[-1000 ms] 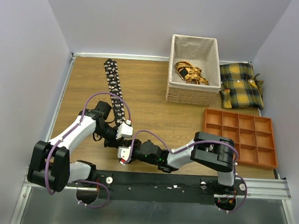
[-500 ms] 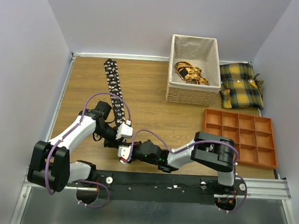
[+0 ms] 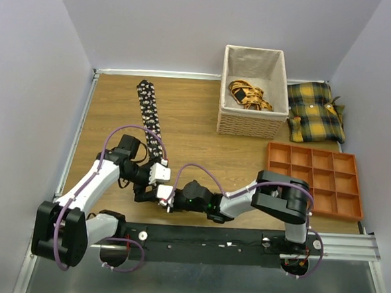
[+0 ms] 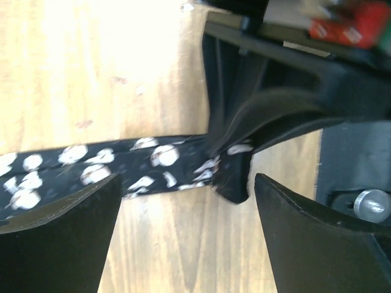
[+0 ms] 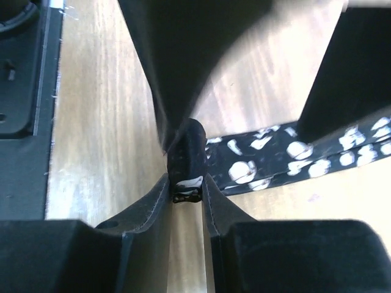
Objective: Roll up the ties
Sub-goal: Roll the tie at the center of the board.
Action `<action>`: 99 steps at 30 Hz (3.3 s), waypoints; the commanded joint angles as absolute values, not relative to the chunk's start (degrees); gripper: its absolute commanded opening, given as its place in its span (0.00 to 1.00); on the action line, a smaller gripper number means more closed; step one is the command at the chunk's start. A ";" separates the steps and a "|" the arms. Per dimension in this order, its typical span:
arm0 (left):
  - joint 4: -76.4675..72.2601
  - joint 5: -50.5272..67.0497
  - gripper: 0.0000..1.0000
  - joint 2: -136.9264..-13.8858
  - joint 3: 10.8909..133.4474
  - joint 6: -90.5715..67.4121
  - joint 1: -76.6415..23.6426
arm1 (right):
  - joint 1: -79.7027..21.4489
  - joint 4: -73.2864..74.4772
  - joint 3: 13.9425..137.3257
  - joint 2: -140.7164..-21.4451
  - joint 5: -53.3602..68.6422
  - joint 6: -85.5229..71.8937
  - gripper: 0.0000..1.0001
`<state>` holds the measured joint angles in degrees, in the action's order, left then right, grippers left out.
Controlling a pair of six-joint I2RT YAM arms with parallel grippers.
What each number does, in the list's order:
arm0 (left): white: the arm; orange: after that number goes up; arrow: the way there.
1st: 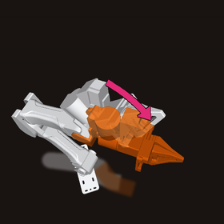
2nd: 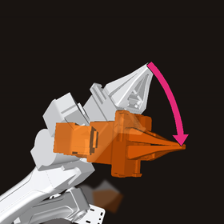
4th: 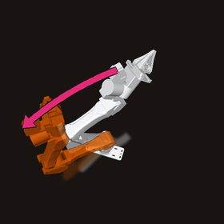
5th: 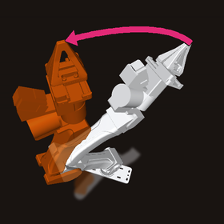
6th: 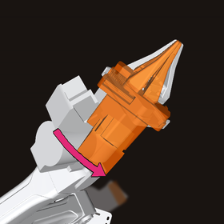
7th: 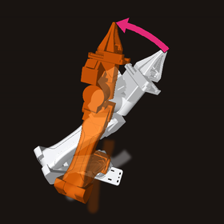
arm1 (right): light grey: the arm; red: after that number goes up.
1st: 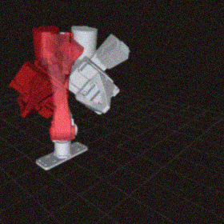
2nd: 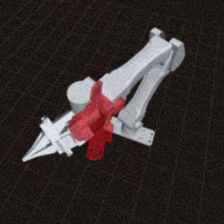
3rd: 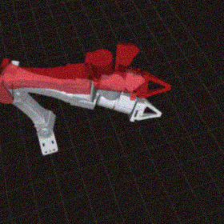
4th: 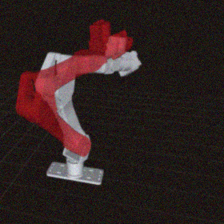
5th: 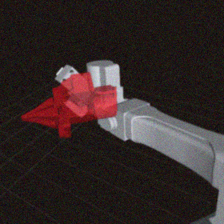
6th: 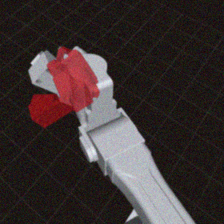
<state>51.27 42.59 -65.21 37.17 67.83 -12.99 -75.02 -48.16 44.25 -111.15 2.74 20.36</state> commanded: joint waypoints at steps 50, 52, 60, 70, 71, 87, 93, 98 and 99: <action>31.91 27.35 0.80 -59.22 27.77 63.03 -20.47 | -54.23 -15.38 67.32 -126.04 43.59 -36.39 0.14; 32.17 26.55 0.72 -60.64 28.39 63.02 -20.92 | -54.23 -14.77 67.50 -126.30 43.86 -36.56 0.15; 37.18 30.41 0.62 -60.91 29.09 65.39 -21.53 | -54.05 -15.56 69.25 -127.44 44.56 -37.97 0.16; 34.72 27.69 0.57 -62.84 28.65 63.46 -23.12 | -53.26 -16.35 70.49 -128.41 45.09 -40.52 0.15; 35.24 27.16 0.55 -63.71 28.74 64.07 -23.12 | -53.17 -16.35 70.05 -128.23 44.91 -40.52 0.16; 41.13 28.91 0.28 -66.45 30.85 63.81 -23.03 | -52.38 -23.18 60.66 -118.05 39.47 -34.02 0.51; 43.33 32.52 0.28 -67.15 32.52 62.93 -22.68 | -52.65 -35.56 46.86 -107.41 32.71 -25.15 0.52; 44.38 33.75 0.28 -67.24 32.96 63.11 -22.15 | -57.54 -47.44 37.02 -101.44 22.52 -6.98 0.52; 44.65 34.36 0.27 -67.15 33.22 62.76 -22.06 | -59.31 -51.90 34.30 -100.99 20.50 -2.42 0.52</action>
<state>41.17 30.65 -66.74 32.01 63.75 -22.61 -53.84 -36.29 41.47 -104.47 31.68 -21.91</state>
